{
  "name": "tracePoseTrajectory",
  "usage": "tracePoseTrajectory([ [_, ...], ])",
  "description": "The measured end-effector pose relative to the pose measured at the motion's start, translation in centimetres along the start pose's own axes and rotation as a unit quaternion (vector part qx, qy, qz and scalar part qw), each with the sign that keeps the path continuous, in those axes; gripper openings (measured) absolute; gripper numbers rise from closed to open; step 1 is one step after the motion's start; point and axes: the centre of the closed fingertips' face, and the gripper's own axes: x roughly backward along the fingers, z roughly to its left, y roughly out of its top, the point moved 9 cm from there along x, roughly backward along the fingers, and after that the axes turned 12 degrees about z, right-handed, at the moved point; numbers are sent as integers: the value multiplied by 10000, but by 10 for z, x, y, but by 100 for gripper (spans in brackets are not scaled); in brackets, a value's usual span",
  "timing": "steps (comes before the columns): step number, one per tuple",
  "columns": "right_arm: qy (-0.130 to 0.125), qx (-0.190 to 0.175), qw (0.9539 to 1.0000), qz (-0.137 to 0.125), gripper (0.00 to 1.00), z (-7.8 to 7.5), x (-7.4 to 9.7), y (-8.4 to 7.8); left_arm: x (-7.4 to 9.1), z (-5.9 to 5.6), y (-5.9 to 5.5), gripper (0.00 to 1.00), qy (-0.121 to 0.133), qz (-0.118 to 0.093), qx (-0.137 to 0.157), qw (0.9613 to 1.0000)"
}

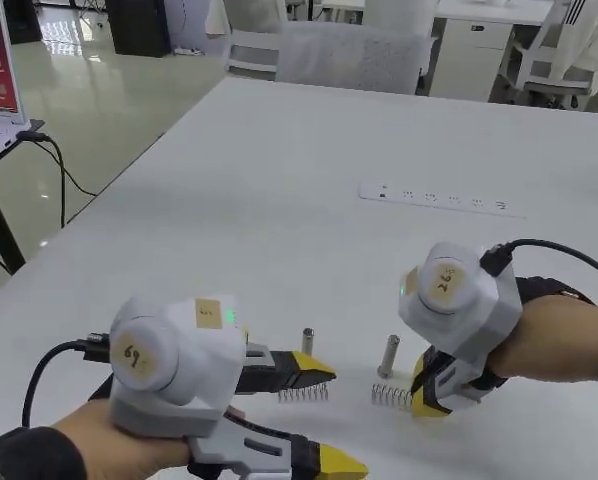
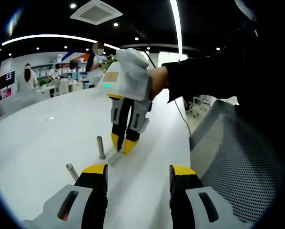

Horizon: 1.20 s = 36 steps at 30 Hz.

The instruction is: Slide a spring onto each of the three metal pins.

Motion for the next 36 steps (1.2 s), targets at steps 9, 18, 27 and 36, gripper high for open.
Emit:
tracePoseTrajectory([
  [9, 123, 130, 9998, -126, 8, 16, 29, 1, -4, 2, 9, 44, -24, 59, -163, 9998],
  [18, 149, 432, 9987, -220, 8, 32, 51, 12, -4, 3, 14, 36, -25, 94, -278, 9996],
  [27, 159, 628, 9974, -318, 8, 42, 61, 24, -5, 3, 24, 25, -69, 57, -467, 9989],
  [36, 146, 745, 9967, -276, 8, 48, 65, 27, -7, 0, 26, 11, -109, 83, -613, 9980],
])
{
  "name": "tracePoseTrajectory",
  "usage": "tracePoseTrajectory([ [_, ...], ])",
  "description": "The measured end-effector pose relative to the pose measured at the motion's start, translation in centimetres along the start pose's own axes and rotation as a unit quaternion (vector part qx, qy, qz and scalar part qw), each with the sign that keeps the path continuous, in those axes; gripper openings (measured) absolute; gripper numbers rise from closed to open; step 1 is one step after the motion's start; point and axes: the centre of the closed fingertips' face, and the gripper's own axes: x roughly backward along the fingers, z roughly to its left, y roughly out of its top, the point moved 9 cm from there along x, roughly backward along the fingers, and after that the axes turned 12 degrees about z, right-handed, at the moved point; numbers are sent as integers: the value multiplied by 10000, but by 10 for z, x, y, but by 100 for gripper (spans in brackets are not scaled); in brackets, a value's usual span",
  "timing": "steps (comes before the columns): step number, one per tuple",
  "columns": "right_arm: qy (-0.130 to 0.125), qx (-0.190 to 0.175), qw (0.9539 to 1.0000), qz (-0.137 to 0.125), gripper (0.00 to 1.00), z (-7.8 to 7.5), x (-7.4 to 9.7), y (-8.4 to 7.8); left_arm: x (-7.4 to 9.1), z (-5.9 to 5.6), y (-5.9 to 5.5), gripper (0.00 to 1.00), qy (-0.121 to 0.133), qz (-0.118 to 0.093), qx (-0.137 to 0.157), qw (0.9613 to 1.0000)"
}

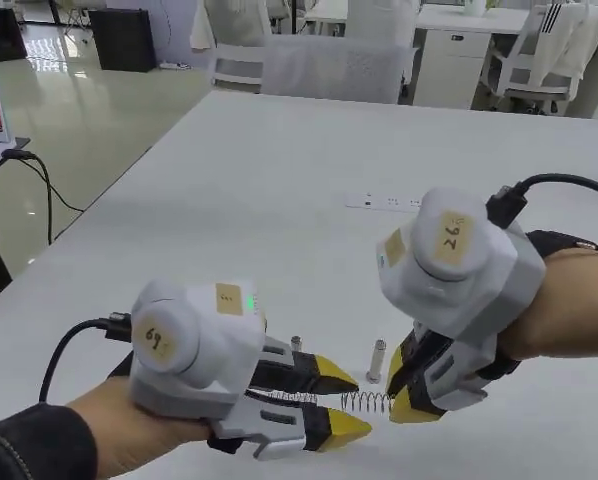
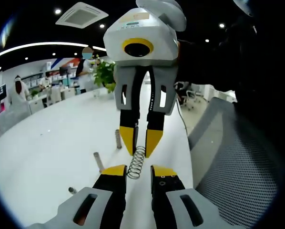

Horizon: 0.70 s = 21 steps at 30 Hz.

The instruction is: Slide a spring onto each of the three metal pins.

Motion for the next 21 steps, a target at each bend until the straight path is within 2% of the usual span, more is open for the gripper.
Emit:
tracePoseTrajectory([
  [6, 1, 68, 10000, 15, 8, 3, 3, 3, -1, 0, 0, 5, -1, 61, -96, 9999],
  [13, -25, 76, 10000, 14, 7, 4, 6, 4, -1, -1, -2, 4, 34, 123, -229, 9997],
  [21, -223, 76, 9996, -181, 8, 5, 23, 12, -1, 2, -3, 3, 136, 154, -249, 9995],
])
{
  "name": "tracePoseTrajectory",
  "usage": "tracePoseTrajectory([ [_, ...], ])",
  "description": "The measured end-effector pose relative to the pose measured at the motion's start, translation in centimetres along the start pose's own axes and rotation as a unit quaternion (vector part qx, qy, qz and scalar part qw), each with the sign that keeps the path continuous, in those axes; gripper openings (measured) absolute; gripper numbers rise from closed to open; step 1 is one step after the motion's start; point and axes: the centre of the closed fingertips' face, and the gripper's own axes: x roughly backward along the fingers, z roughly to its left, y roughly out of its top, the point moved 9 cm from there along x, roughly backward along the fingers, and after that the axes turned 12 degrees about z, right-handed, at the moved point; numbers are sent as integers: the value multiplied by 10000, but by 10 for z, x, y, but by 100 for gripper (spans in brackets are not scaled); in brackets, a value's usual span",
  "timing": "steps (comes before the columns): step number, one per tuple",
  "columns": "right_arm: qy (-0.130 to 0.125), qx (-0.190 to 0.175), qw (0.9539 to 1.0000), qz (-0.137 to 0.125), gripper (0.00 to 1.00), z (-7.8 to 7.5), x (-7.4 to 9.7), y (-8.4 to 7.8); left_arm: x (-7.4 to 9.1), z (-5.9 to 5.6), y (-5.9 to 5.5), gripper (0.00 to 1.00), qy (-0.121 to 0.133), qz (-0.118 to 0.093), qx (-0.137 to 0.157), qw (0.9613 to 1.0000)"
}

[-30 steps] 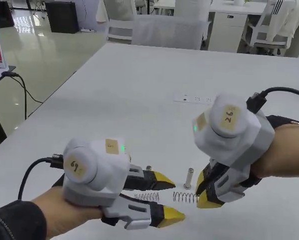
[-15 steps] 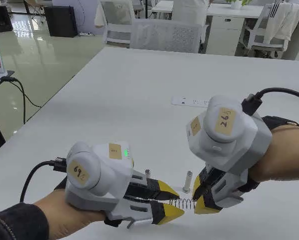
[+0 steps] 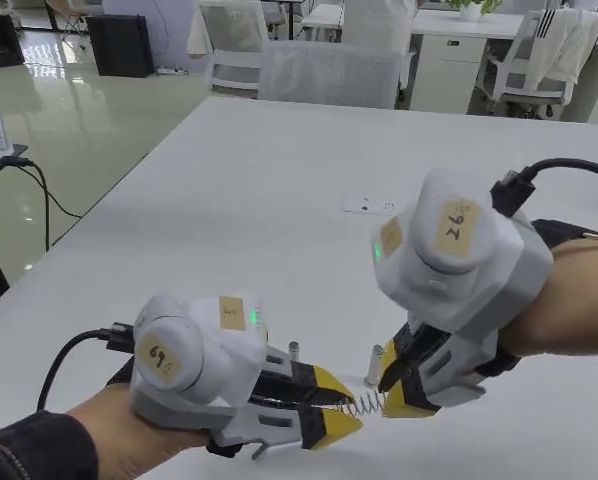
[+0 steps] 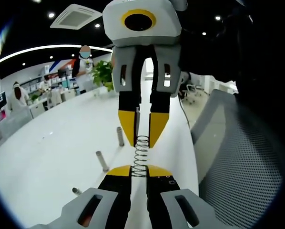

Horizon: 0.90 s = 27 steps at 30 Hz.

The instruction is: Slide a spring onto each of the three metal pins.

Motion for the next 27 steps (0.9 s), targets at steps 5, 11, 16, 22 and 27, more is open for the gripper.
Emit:
tracePoseTrajectory([
  [5, -89, 78, 9999, -90, 7, 2, 5, 7, -1, 0, 0, 3, -2, 26, 0, 10000],
  [11, -163, 158, 9995, -204, 7, 2, 8, 14, -1, -1, 0, 3, 11, -9, -7, 10000],
  [16, -201, 195, 9988, -400, 7, 4, 12, 22, 0, -1, 0, 3, 13, -56, 5, 10000],
  [22, -119, 239, 9989, -381, 9, 4, 8, 19, 0, -2, -2, 2, -4, -23, 6, 10000],
  [27, -45, 215, 9990, -388, 12, 5, 5, 18, -1, -2, -2, 2, -29, -3, 5, 10000],
])
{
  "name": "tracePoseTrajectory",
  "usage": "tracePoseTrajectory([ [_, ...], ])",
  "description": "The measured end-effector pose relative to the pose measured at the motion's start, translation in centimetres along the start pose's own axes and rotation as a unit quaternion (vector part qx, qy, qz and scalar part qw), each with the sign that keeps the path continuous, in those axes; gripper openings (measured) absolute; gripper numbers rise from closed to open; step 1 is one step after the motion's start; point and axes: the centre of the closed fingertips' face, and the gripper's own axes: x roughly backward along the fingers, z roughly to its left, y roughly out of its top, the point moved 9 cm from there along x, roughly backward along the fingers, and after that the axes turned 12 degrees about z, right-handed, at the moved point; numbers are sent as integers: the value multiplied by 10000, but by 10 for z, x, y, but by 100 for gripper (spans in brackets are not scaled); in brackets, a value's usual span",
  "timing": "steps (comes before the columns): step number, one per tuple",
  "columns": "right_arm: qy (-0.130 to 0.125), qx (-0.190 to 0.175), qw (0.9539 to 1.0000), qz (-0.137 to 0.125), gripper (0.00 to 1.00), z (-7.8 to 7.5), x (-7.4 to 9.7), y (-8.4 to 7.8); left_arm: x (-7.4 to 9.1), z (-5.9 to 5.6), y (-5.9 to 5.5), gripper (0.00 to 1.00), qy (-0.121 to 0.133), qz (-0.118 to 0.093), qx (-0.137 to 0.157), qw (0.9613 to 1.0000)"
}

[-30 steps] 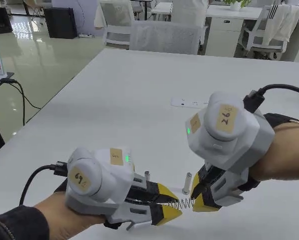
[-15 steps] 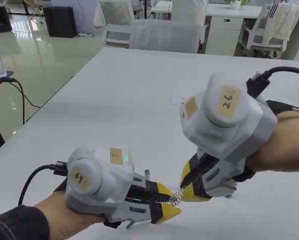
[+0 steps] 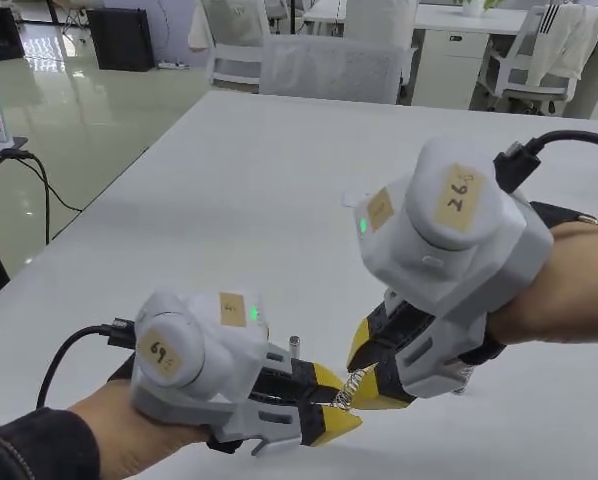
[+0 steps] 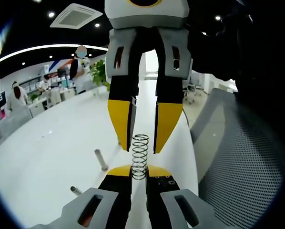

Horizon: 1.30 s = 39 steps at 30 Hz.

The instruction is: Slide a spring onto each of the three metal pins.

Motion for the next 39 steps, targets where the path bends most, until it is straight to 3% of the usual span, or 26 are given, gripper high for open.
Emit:
tracePoseTrajectory([
  [9, 104, -60, 9999, 50, 11, -2, -10, -1, 2, 0, 3, 2, 20, -93, 0, 10000],
  [21, 88, -139, 9999, 31, 8, -5, -11, -2, 2, 3, 3, 4, 14, -178, 142, 9997],
  [24, 62, -190, 9998, 57, 8, -9, -9, -4, 2, 2, -1, 10, 12, -67, 202, 9998],
  [39, -160, -477, 9979, 401, 8, -34, -4, -31, 12, 3, -22, 31, 5, -50, 756, 9971],
])
